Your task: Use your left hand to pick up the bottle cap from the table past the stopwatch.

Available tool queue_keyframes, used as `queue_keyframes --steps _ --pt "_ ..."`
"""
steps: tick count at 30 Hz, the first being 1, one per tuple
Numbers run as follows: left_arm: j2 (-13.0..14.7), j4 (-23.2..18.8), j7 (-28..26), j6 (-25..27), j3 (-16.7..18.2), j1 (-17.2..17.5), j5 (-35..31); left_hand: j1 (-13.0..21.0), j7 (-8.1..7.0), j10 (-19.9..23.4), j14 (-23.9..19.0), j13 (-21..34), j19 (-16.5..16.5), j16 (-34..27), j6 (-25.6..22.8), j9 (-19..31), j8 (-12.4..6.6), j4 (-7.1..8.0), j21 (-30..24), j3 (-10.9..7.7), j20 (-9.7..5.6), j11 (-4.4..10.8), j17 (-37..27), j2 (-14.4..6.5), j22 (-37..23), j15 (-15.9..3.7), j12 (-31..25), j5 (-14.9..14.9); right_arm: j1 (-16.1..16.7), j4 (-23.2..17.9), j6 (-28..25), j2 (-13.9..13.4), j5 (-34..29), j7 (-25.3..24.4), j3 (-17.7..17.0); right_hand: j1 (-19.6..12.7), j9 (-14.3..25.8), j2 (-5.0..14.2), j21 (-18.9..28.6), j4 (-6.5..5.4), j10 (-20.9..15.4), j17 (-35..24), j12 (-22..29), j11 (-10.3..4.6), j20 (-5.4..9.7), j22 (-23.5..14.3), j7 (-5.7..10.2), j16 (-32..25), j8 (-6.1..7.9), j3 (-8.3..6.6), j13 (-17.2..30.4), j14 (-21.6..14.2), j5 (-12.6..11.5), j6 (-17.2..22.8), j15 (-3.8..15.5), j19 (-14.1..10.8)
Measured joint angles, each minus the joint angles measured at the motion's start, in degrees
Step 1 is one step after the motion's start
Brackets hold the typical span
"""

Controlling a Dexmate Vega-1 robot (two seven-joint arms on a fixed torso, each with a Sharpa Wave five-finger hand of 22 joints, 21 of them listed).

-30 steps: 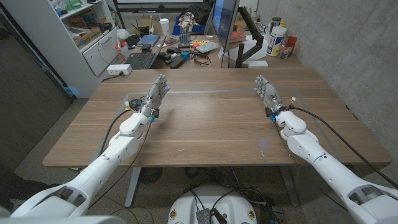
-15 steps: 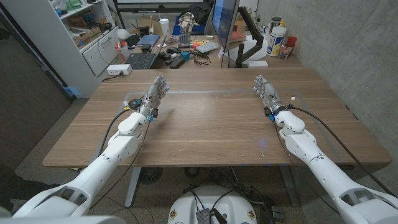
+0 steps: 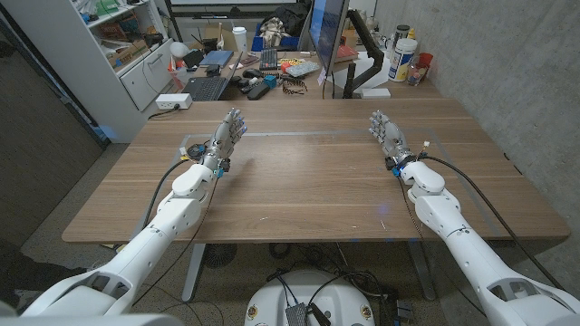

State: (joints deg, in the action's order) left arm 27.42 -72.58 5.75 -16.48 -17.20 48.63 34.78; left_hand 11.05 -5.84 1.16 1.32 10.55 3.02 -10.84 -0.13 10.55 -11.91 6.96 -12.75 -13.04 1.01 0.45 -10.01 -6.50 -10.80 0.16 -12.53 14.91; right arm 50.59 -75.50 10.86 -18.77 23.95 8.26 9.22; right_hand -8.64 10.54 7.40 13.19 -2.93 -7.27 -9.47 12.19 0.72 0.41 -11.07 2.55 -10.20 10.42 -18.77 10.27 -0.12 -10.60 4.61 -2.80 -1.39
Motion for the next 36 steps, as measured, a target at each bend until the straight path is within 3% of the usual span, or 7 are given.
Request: queue_keyframes --steps 7,24,36 --pt "2.67 -2.85 -0.02 0.13 0.05 1.2 -2.43 2.35 -0.73 -0.16 -0.63 0.27 0.31 0.0 0.12 0.0 0.0 -1.58 0.0 -0.55 2.09 0.6 0.0 1.0 0.13 0.92 0.0 0.0 0.3 0.0 -0.07 1.03 -1.78 1.63 -1.4 0.0 0.0 0.0 0.0 0.0 0.23 0.0 0.0 0.23 0.0 0.0 0.0 0.0 0.0 0.0 0.0 0.01 0.0 0.0 0.01 0.0" --pt "10.81 -12.07 -3.86 2.17 0.65 5.33 -10.4 6.72 -3.62 1.06 -2.17 0.26 0.62 0.0 -1.93 -0.01 0.0 -5.32 0.0 -1.33 2.4 1.82 -0.28 2.64 -0.01 0.42 0.0 -0.51 0.19 1.97 1.15 2.55 -4.03 4.66 -3.25 0.0 -0.01 0.0 0.0 0.0 0.44 0.01 0.0 0.0 0.0 0.01 0.0 0.0 0.0 0.0 -0.01 0.01 0.0 0.0 0.03 0.01" --pt "16.48 -17.87 -5.42 3.03 0.86 7.6 -15.75 7.7 -4.52 1.37 -2.39 0.26 0.62 0.0 -2.22 -0.02 0.0 -6.13 0.0 -1.46 2.39 2.12 -0.27 3.16 0.0 0.25 0.0 -0.51 -0.05 3.0 2.38 2.94 -4.77 6.09 -3.65 -0.01 -0.01 0.01 0.0 0.25 0.44 0.01 0.0 0.0 0.0 0.01 0.0 0.0 0.0 0.25 -0.01 0.02 0.0 -0.01 0.04 0.01"
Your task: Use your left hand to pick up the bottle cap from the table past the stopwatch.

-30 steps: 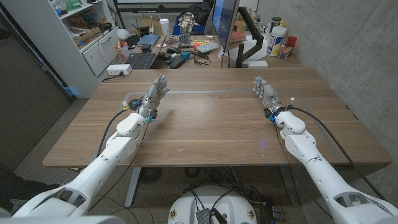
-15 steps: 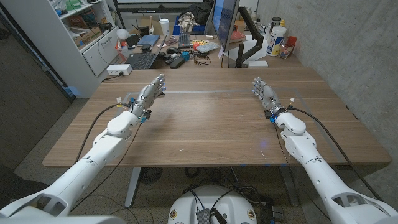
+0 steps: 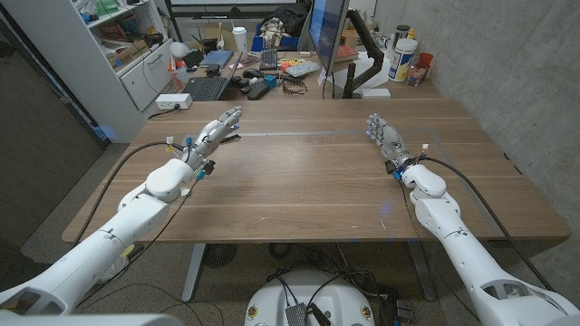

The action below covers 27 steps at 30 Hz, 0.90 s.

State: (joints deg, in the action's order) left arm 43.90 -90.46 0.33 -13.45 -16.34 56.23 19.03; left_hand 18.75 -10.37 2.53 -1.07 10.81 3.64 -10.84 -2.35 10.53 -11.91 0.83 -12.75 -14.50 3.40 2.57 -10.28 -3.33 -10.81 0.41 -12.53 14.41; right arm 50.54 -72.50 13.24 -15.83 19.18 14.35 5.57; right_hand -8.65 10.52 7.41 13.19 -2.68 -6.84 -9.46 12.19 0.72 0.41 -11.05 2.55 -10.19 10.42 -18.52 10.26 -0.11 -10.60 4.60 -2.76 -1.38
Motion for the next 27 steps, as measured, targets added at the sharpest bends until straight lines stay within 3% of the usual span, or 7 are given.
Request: queue_keyframes --steps 20,27 --pt "10.1 -9.81 -1.92 2.09 3.92 6.4 -7.37 0.97 -0.3 0.0 -0.17 -0.01 0.0 0.0 0.31 0.0 0.0 -0.86 0.0 0.06 0.0 -0.01 0.0 0.53 -0.08 -0.18 0.23 -0.22 0.33 -0.41 1.36 -0.16 -0.58 0.54 -0.08 -0.29 0.0 0.29 0.0 0.0 0.0 0.0 0.0 0.0 0.0 0.0 0.0 0.0 0.0 0.0 0.0 0.0 0.0 0.0 0.01 0.0" --pt "13.1 -12.65 -2.7 2.69 5.64 8.86 -9.42 1.27 -1.04 0.0 -0.42 -0.01 0.33 0.0 0.43 -0.01 0.0 -1.16 -0.44 -0.11 0.32 -0.01 -0.28 0.83 -0.27 -0.42 0.23 -0.22 0.28 -0.45 1.66 -0.26 -0.8 0.56 0.21 -0.29 0.0 0.29 0.0 0.0 0.0 0.0 0.0 0.0 0.0 0.0 0.0 0.0 0.0 0.0 0.0 0.0 0.0 0.0 0.01 0.0"
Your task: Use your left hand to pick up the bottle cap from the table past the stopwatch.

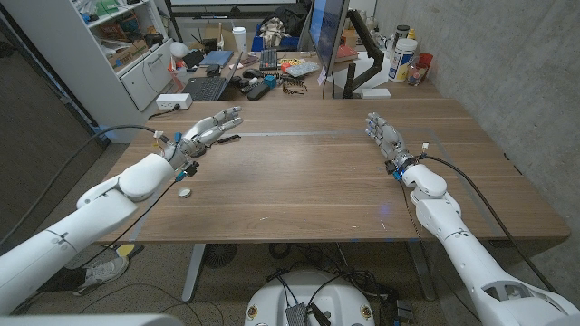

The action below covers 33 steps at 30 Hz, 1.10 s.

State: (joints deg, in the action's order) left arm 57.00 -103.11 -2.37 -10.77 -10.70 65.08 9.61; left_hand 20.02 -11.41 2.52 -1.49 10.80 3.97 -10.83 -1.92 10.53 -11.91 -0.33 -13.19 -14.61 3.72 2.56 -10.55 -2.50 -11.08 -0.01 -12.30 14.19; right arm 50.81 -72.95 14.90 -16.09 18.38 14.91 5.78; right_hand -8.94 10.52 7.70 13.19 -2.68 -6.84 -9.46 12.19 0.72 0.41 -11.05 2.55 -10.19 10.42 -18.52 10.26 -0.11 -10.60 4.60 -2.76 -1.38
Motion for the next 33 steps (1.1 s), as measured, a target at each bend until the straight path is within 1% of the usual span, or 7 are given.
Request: queue_keyframes --steps 13,19,23,24,25,27,33 --pt "7.37 -5.73 -1.91 2.42 5.34 6.72 -5.21 0.76 -0.81 -0.43 0.3 0.0 0.52 0.0 0.38 0.0 0.28 -0.49 0.0 0.0 0.52 0.43 0.01 0.15 0.0 -0.3 0.22 -0.21 -0.03 -0.28 0.44 -0.19 -0.22 -0.34 0.47 0.0 0.0 0.0 0.0 0.0 0.0 0.0 0.0 0.0 0.0 0.0 0.0 0.0 0.0 0.0 0.0 0.0 0.0 0.0 0.0 0.0" --pt "10.77 -8.46 -2.73 3.76 10.28 12.32 -7.35 0.98 -0.8 -0.73 0.34 0.09 0.6 0.0 0.39 0.0 0.28 -0.72 -0.4 0.24 0.6 0.73 0.01 -0.08 -0.27 -0.94 0.4 -0.21 -0.04 -0.36 0.59 -0.21 -0.3 -0.58 0.78 0.0 0.0 0.0 0.0 0.0 0.0 0.0 0.0 0.0 0.0 0.0 0.0 0.0 0.0 0.0 0.0 0.0 0.0 0.0 0.0 0.0" --pt "11.72 -9.61 -2.91 4.54 13.0 15.2 -8.45 0.98 -0.92 -0.73 0.34 0.29 0.84 0.0 0.51 0.0 0.5 -0.95 -0.4 0.0 0.84 0.73 0.01 -0.08 -0.27 -0.94 0.44 -0.21 -0.07 -0.41 0.73 -0.22 -0.32 -0.63 0.93 0.0 0.0 0.0 0.0 0.0 0.0 0.0 0.0 0.0 0.0 0.0 0.0 0.0 0.0 0.0 0.0 0.0 0.0 0.0 0.0 0.0" --pt "12.3 -10.6 -2.91 5.15 15.79 17.96 -9.42 0.98 -1.02 -0.73 0.34 0.29 0.84 0.0 0.6 0.0 0.51 -0.95 -0.4 0.0 0.83 0.73 0.01 -0.08 -0.27 -0.94 0.44 -0.21 -0.09 -0.44 0.74 -0.23 -0.32 -0.65 1.06 0.0 0.0 0.0 0.0 0.0 0.0 0.0 0.0 0.0 0.0 0.0 0.0 0.0 0.0 0.0 0.0 0.0 0.0 0.0 0.0 0.0" --pt "12.3 -10.6 -2.91 5.21 15.79 17.96 -9.52 0.98 -1.11 -0.85 0.34 0.29 0.84 0.0 0.69 -0.01 0.51 -0.95 -0.4 0.0 0.83 0.84 0.01 -0.08 -0.27 -0.94 0.44 -0.21 -0.09 -0.44 0.75 -0.23 -0.33 -0.66 1.07 0.0 0.0 0.0 0.0 0.0 0.0 -0.1 0.0 0.0 0.0 0.0 0.0 0.0 0.0 0.0 0.0 0.0 0.0 0.0 0.0 0.0" --pt "12.47 -12.02 -2.65 5.75 19.53 21.48 -10.54 0.98 -1.11 -1.04 0.37 0.29 0.84 0.0 0.69 0.0 0.51 -0.95 -0.4 0.01 0.83 1.02 0.01 -0.08 -0.27 -0.92 0.44 -0.21 -0.1 -0.46 0.82 -0.24 -0.34 -0.72 1.17 0.0 0.0 0.0 0.0 0.0 0.0 -0.3 0.0 0.0 0.0 0.0 0.0 0.0 0.0 0.0 0.0 0.0 0.0 0.0 0.0 0.0" --pt "11.83 -14.19 -0.83 7.3 25.32 26.46 -13.95 1.45 -1.1 -1.03 0.85 0.29 0.94 0.0 0.69 -0.01 0.51 -0.95 -0.4 0.01 0.93 1.02 0.01 0.06 -0.26 -1.04 0.44 -0.21 -0.17 -0.52 1.01 -0.26 -0.34 -0.77 1.47 0.0 0.0 0.0 0.0 0.0 0.0 -0.3 0.0 0.0 0.0 0.0 0.0 0.0 0.0 0.0 0.0 0.0 0.0 0.0 0.0 0.0"
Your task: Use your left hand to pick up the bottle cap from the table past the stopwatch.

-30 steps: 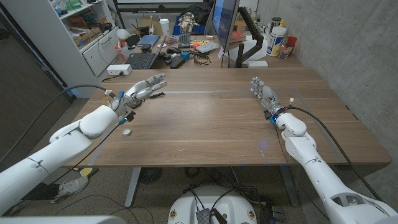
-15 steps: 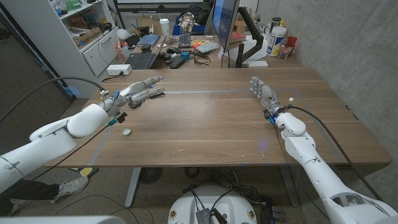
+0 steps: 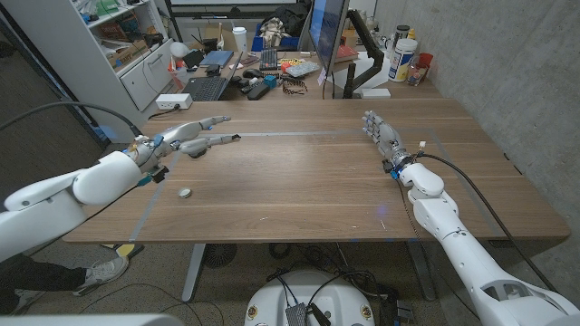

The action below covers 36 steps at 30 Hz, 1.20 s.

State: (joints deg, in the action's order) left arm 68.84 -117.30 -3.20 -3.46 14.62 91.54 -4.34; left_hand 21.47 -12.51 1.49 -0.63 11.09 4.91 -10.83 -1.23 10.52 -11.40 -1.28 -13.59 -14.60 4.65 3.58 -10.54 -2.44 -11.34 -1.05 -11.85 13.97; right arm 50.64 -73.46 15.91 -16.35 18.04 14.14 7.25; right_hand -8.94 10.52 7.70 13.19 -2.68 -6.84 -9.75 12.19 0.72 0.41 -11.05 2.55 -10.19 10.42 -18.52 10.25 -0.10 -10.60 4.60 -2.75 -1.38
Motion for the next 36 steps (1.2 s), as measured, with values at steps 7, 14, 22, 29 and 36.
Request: queue_keyframes --steps 7,14,22,29,36 --pt "-1.32 -2.65 3.01 1.54 6.24 4.8 -3.7 0.9 0.0 -0.45 0.98 0.0 0.38 0.31 0.0 0.29 0.0 -0.71 0.0 -0.16 0.38 1.22 0.0 0.15 0.0 -0.49 0.13 0.0 -0.03 -0.23 0.23 -0.08 0.0 -0.05 0.3 0.0 0.0 0.0 0.0 0.16 0.0 0.0 0.0 0.0 0.0 0.0 0.0 0.0 0.0 0.16 0.0 0.0 0.0 0.0 0.0 0.0" --pt "-1.77 -5.43 7.6 3.82 10.78 7.57 -7.84 2.27 0.03 -0.2 1.13 -0.01 0.92 0.33 0.45 0.29 0.0 -1.82 -0.49 -0.23 0.48 1.65 0.0 0.64 -0.27 -0.51 0.21 0.0 -0.08 -0.38 0.34 -0.19 0.0 -0.21 0.58 0.0 0.0 0.0 0.0 0.16 0.0 0.01 0.0 0.0 0.0 0.0 0.0 0.0 0.0 0.16 0.0 0.0 0.0 0.0 0.0 0.0" --pt "-2.0 -8.47 16.56 7.63 14.54 8.78 -12.26 3.23 0.12 0.02 1.13 -0.01 1.34 0.33 0.53 0.56 -0.01 -2.7 -0.67 -0.3 0.9 1.87 0.01 1.14 -0.27 -0.51 0.21 0.0 -0.34 -0.1 0.55 -0.29 0.08 -0.28 0.81 0.01 0.0 -0.02 0.0 -0.07 0.0 0.01 0.0 0.0 0.0 0.0 0.0 0.0 0.45 0.38 0.0 0.0 0.0 0.0 0.0 0.0" --pt "-2.15 -10.91 21.45 10.62 16.63 9.08 -15.04 4.08 0.12 0.11 1.13 -0.01 2.36 0.33 0.53 0.56 -0.01 -3.17 -1.18 -0.17 1.08 1.95 0.01 1.39 -0.26 -0.51 0.21 0.0 -0.6 0.53 0.85 -0.29 0.2 -0.27 0.93 0.24 0.0 -0.23 0.0 -0.1 0.0 0.01 0.0 0.0 0.0 0.0 0.0 0.0 0.45 0.42 0.0 0.0 0.0 0.0 0.0 0.0" --pt "-2.18 -12.76 21.45 10.62 17.89 9.1 -15.04 5.93 -0.02 0.27 1.12 -0.01 2.96 0.33 0.39 0.82 -0.29 -4.52 -1.26 -0.41 1.09 2.09 0.01 2.15 -0.26 -0.51 0.16 0.01 -0.6 0.53 1.22 -0.29 0.24 -0.19 0.93 0.23 0.0 -0.23 0.0 -0.1 0.0 0.01 0.0 0.0 0.0 0.0 0.0 0.0 0.45 0.42 0.0 0.0 0.0 0.0 0.0 0.0"
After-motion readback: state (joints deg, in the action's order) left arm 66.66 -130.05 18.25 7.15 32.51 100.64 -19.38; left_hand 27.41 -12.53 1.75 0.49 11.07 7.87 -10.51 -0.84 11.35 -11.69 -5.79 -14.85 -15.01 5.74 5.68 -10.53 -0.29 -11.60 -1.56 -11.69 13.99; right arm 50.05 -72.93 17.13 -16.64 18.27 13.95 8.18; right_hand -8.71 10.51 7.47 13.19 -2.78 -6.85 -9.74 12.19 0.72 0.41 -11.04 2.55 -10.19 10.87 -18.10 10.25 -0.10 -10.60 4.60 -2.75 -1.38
